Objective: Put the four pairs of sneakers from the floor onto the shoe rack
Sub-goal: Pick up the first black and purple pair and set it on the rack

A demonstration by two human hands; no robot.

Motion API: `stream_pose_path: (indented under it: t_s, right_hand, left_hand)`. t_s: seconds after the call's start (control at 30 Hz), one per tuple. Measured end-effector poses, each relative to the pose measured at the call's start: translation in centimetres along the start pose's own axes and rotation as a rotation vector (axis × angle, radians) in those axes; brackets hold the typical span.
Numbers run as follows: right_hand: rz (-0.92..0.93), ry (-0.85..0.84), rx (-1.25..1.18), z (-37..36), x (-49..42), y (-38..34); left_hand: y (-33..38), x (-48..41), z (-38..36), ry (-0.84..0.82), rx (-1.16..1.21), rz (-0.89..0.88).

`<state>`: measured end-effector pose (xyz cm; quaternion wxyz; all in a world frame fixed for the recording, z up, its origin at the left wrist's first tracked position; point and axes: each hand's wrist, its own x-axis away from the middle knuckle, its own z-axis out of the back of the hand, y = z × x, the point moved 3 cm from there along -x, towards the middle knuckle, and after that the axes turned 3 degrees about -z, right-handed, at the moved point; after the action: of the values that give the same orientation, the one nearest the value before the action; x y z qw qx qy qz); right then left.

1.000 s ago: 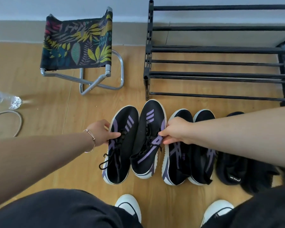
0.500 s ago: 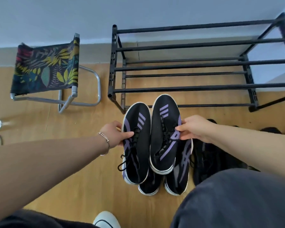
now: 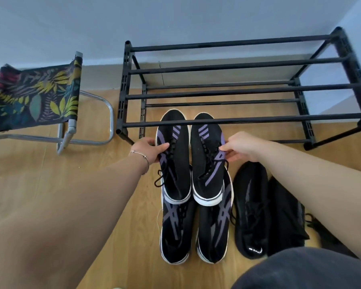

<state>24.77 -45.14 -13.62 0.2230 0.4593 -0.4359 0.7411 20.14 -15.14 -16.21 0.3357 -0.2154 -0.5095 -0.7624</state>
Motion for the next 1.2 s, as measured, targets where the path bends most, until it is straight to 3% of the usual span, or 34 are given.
stream_pose_path:
  t_s: [0.17, 0.4, 0.67, 0.83, 1.2]
  right_hand:
    - [0.050, 0.099, -0.079, -0.8, 0.0, 1.2]
    - [0.084, 0.004, -0.187, -1.5, 2.2, 4.0]
    - [0.061, -0.156, -0.131, -4.7, 6.3, 10.0]
    - [0.138, -0.016, -0.039, -6.3, 6.2, 11.7]
    - [0.193, 0.003, -0.306, -7.2, 5.0, 12.2]
  left_hand:
    - [0.3, 0.8, -1.0, 0.117, -0.084, -0.004]
    - [-0.6, 3.4, -1.2, -0.054, 0.215, 0.069]
    - [-7.4, 9.3, -1.7, -0.128, 0.081, 0.082]
    - [-9.7, 10.8, -2.7, -0.091, -0.009, 0.040]
    - [-9.3, 10.3, -3.8, 0.037, 0.116, 0.039]
